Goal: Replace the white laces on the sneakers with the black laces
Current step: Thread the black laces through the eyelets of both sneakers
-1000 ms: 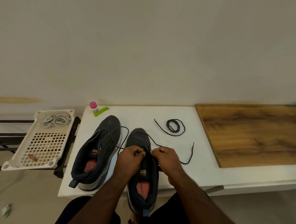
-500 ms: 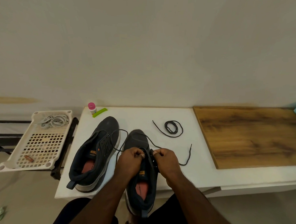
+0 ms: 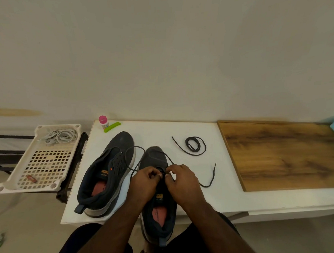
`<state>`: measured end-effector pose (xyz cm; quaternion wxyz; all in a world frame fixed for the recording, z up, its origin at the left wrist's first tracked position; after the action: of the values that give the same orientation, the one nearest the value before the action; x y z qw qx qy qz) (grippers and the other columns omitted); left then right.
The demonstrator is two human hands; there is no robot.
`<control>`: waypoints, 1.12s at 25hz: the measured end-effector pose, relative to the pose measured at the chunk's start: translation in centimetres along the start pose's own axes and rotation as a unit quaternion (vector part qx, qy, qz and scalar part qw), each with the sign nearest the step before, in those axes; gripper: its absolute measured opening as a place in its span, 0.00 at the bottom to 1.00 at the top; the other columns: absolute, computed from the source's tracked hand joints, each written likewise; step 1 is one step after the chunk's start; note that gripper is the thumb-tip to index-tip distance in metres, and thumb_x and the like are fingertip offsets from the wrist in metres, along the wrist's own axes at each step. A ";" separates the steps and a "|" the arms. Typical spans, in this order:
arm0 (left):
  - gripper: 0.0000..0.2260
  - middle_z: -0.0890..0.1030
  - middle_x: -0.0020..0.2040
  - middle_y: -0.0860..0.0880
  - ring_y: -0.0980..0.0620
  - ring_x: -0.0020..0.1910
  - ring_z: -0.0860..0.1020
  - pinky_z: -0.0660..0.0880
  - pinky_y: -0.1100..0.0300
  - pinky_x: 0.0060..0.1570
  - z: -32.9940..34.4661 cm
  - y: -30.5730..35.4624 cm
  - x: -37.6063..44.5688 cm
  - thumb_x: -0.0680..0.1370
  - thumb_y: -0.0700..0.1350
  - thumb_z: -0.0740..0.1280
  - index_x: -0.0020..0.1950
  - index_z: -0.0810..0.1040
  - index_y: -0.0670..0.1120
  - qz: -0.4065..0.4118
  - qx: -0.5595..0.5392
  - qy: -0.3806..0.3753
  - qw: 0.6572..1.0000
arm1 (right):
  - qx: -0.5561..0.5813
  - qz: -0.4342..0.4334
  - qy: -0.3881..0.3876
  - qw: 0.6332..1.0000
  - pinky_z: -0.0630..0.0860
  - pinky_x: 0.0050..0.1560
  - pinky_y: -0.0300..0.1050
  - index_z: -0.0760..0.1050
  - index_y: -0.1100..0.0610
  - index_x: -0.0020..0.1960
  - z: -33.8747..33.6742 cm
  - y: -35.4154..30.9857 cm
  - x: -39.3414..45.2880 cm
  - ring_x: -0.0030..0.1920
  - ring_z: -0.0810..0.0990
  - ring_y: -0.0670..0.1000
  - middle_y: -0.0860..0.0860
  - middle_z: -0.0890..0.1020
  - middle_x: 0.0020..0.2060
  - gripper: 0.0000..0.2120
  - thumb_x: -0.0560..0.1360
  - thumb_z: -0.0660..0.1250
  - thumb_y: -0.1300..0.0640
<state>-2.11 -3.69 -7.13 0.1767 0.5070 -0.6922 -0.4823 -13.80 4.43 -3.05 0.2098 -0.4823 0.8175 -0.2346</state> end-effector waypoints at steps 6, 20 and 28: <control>0.05 0.82 0.39 0.55 0.59 0.41 0.79 0.71 0.65 0.41 0.1 -0.2 -0.2 0.77 0.46 0.69 0.41 0.80 0.54 -0.002 0.013 0.006 1.000 | -0.018 0.057 -0.028 0.998 0.69 0.49 0.41 0.80 0.56 0.51 0.4 1.4 0.7 0.49 0.75 0.47 0.50 0.80 0.49 0.14 0.81 0.59 0.49; 0.05 0.81 0.38 0.55 0.58 0.40 0.79 0.77 0.59 0.46 0.7 0.5 -0.3 0.78 0.49 0.67 0.43 0.81 0.53 0.020 0.057 0.009 0.998 | 0.122 0.121 -0.013 0.985 0.78 0.50 0.52 0.81 0.62 0.49 1.1 2.0 1.2 0.46 0.81 0.54 0.55 0.83 0.45 0.13 0.81 0.59 0.60; 0.06 0.81 0.36 0.54 0.58 0.37 0.79 0.76 0.60 0.41 0.6 0.4 -0.3 0.77 0.49 0.67 0.41 0.81 0.53 0.013 0.064 -0.002 0.998 | -0.024 0.047 -0.028 0.998 0.75 0.43 0.40 0.81 0.53 0.47 0.4 1.1 1.6 0.42 0.79 0.47 0.48 0.82 0.43 0.08 0.78 0.64 0.54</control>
<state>-2.61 -3.19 -7.02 0.1487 0.5069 -0.7289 -0.4355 -14.98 3.42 -4.21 0.2320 -0.4547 0.8384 -0.1910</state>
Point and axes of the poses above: each hand's wrist, its own x-axis towards the middle knuckle, its own z-axis out of the palm, y = z × x, the point moved 2 cm from there along x, towards the middle knuckle
